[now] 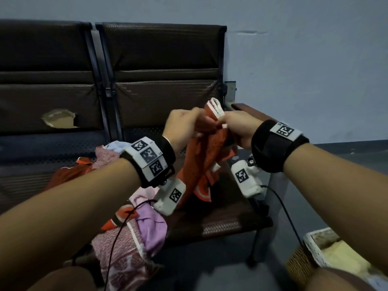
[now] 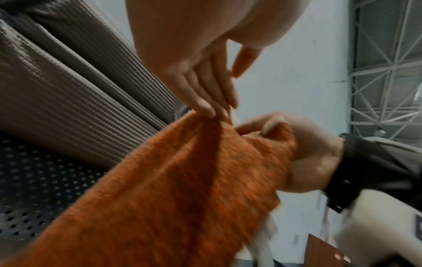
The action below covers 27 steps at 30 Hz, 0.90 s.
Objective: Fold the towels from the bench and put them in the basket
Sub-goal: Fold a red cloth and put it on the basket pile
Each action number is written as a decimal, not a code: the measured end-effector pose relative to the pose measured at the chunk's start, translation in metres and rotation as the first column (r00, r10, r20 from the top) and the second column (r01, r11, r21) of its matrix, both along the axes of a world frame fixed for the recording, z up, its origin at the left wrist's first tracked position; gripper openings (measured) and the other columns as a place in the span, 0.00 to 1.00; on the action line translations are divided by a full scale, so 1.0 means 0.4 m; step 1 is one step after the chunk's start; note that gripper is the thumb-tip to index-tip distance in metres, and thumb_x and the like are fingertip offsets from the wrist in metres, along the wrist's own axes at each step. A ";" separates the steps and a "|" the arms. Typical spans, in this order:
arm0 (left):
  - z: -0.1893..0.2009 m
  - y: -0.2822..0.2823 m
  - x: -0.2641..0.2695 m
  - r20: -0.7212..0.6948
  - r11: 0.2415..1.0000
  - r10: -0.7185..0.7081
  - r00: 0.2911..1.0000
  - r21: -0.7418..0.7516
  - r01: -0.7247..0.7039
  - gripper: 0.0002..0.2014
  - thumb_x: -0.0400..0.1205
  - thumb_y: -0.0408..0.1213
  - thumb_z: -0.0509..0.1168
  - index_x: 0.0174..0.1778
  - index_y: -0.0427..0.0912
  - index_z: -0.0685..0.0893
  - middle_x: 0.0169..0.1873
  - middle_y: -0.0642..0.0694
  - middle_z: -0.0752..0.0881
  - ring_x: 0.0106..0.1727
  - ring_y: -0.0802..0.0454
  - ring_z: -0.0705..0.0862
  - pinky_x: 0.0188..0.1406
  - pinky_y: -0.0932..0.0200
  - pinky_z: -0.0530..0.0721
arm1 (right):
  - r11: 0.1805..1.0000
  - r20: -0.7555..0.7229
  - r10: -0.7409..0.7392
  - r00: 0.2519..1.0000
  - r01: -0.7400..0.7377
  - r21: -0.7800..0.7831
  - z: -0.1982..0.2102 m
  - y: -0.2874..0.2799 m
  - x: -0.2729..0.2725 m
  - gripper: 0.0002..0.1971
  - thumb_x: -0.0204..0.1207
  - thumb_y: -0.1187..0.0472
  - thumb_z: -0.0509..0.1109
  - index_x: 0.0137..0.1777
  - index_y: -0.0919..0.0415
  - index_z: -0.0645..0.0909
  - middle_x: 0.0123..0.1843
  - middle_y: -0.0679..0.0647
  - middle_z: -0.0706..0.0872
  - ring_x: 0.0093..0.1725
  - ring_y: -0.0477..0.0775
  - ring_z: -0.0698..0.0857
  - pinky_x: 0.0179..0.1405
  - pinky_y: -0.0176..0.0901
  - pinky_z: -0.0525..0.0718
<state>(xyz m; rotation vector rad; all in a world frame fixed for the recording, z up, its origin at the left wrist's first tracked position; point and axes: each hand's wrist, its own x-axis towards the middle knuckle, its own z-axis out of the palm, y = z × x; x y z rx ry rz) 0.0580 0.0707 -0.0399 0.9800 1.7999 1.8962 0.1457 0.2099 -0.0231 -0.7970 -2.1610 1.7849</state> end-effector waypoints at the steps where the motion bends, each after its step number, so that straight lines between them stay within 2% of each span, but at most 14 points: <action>1: 0.003 -0.003 -0.019 -0.014 0.998 0.067 0.998 0.006 -0.067 0.10 0.81 0.31 0.63 0.43 0.37 0.90 0.43 0.38 0.92 0.42 0.48 0.89 0.38 0.60 0.84 | 0.999 0.012 0.021 1.000 -0.021 0.028 0.000 0.004 0.002 0.15 0.79 0.67 0.64 0.62 0.60 0.86 0.48 0.62 0.91 0.45 0.63 0.90 0.50 0.63 0.91; 2: 0.004 -0.007 -0.036 -0.038 0.993 0.116 0.993 0.013 -0.116 0.09 0.79 0.28 0.63 0.49 0.40 0.88 0.47 0.39 0.91 0.45 0.47 0.88 0.41 0.57 0.84 | 0.997 0.022 0.062 0.998 -0.063 0.043 0.002 0.007 0.004 0.18 0.78 0.68 0.64 0.62 0.54 0.87 0.48 0.60 0.92 0.48 0.63 0.91 0.54 0.63 0.90; 3: 0.003 -0.009 -0.052 -0.055 0.994 0.112 0.992 0.004 -0.112 0.15 0.77 0.24 0.63 0.57 0.43 0.84 0.53 0.40 0.89 0.50 0.47 0.86 0.45 0.55 0.85 | 0.991 0.033 0.119 0.992 -0.121 0.059 0.006 0.008 0.005 0.19 0.78 0.69 0.63 0.61 0.49 0.88 0.50 0.59 0.93 0.51 0.62 0.91 0.57 0.62 0.89; 5: 0.000 -0.012 -0.076 -0.015 0.998 -0.054 0.998 -0.044 0.053 0.28 0.74 0.19 0.63 0.68 0.45 0.78 0.57 0.41 0.85 0.52 0.48 0.85 0.44 0.56 0.86 | 0.972 0.058 0.205 0.977 -0.210 0.103 0.016 0.010 0.009 0.21 0.78 0.68 0.62 0.59 0.44 0.89 0.53 0.58 0.93 0.56 0.63 0.91 0.61 0.61 0.87; 6: 0.000 -0.014 -0.087 0.014 0.985 -0.155 0.988 -0.074 0.156 0.28 0.70 0.20 0.63 0.67 0.44 0.81 0.52 0.42 0.87 0.47 0.49 0.86 0.40 0.58 0.85 | 0.964 0.063 0.222 0.973 -0.229 0.136 0.021 0.011 0.010 0.20 0.78 0.66 0.62 0.57 0.43 0.89 0.53 0.58 0.92 0.56 0.62 0.90 0.62 0.61 0.86; 7: 0.004 -0.017 -0.094 0.029 0.965 -0.241 0.970 -0.103 0.243 0.25 0.68 0.22 0.64 0.59 0.44 0.87 0.44 0.43 0.88 0.42 0.51 0.86 0.36 0.61 0.83 | 0.956 0.062 0.228 0.972 -0.235 0.176 0.027 0.013 0.012 0.19 0.78 0.64 0.63 0.55 0.42 0.90 0.52 0.56 0.93 0.56 0.61 0.90 0.61 0.60 0.86; 9: 0.012 -0.020 -0.110 0.031 0.942 -0.293 0.956 -0.159 0.294 0.12 0.68 0.27 0.71 0.44 0.43 0.92 0.37 0.45 0.89 0.37 0.53 0.87 0.37 0.63 0.83 | 0.918 0.068 0.217 0.974 -0.228 0.324 0.038 0.024 0.012 0.10 0.78 0.55 0.68 0.53 0.41 0.89 0.48 0.50 0.93 0.53 0.54 0.91 0.56 0.52 0.86; 10: 0.013 -0.018 -0.122 0.030 0.944 -0.286 0.958 -0.162 0.287 0.09 0.71 0.30 0.75 0.46 0.42 0.93 0.39 0.44 0.90 0.39 0.53 0.88 0.39 0.63 0.84 | 0.877 0.098 0.207 0.973 -0.229 0.422 0.042 0.033 0.012 0.07 0.77 0.48 0.72 0.52 0.42 0.88 0.46 0.47 0.93 0.51 0.50 0.90 0.51 0.46 0.85; 12: 0.008 -0.006 -0.156 0.022 0.956 -0.232 0.972 -0.179 0.232 0.13 0.76 0.34 0.77 0.56 0.38 0.91 0.44 0.44 0.92 0.42 0.54 0.89 0.40 0.64 0.86 | 0.774 0.241 0.142 0.960 -0.259 0.578 0.036 0.070 0.006 0.12 0.70 0.43 0.79 0.49 0.47 0.88 0.42 0.44 0.91 0.44 0.45 0.90 0.39 0.39 0.84; 15: -0.009 0.031 -0.198 -0.090 0.966 -0.099 0.991 -0.248 0.074 0.13 0.81 0.33 0.73 0.61 0.36 0.88 0.46 0.42 0.89 0.40 0.54 0.86 0.37 0.64 0.84 | 0.766 0.376 0.059 0.925 -0.284 0.576 0.015 0.120 -0.006 0.08 0.70 0.52 0.82 0.41 0.54 0.88 0.41 0.50 0.91 0.40 0.48 0.90 0.37 0.41 0.89; 18: -0.012 0.073 -0.240 -0.253 0.976 0.078 0.964 -0.179 -0.126 0.08 0.82 0.30 0.71 0.56 0.37 0.89 0.46 0.40 0.89 0.41 0.51 0.84 0.45 0.55 0.83 | 0.713 0.174 -0.114 0.978 -0.041 0.700 0.001 0.156 -0.036 0.09 0.74 0.50 0.79 0.36 0.51 0.86 0.31 0.45 0.85 0.33 0.45 0.84 0.28 0.36 0.77; 22: 0.036 0.104 -0.288 -0.291 0.972 0.224 0.930 -0.006 -0.236 0.08 0.81 0.30 0.72 0.55 0.36 0.89 0.49 0.42 0.91 0.47 0.55 0.88 0.52 0.60 0.86 | 0.680 -0.251 -0.183 0.951 0.307 0.666 -0.005 0.165 -0.087 0.08 0.77 0.52 0.74 0.36 0.48 0.84 0.29 0.43 0.82 0.31 0.43 0.80 0.28 0.35 0.72; 24: 0.049 0.099 -0.303 -0.256 0.973 0.230 0.939 0.068 -0.220 0.10 0.79 0.28 0.74 0.56 0.33 0.89 0.49 0.42 0.91 0.48 0.56 0.88 0.53 0.61 0.86 | 0.691 -0.349 -0.144 0.926 0.347 0.635 -0.005 0.159 -0.097 0.04 0.78 0.53 0.73 0.41 0.48 0.85 0.30 0.42 0.82 0.31 0.41 0.80 0.29 0.34 0.73; 27: 0.017 0.067 -0.301 -0.222 0.979 0.202 0.954 0.050 -0.196 0.08 0.76 0.24 0.75 0.47 0.38 0.88 0.41 0.45 0.89 0.43 0.56 0.85 0.47 0.62 0.84 | 0.742 -0.314 -0.059 0.948 0.252 0.621 -0.032 0.151 -0.088 0.02 0.80 0.57 0.72 0.48 0.49 0.85 0.33 0.43 0.84 0.32 0.40 0.81 0.29 0.30 0.77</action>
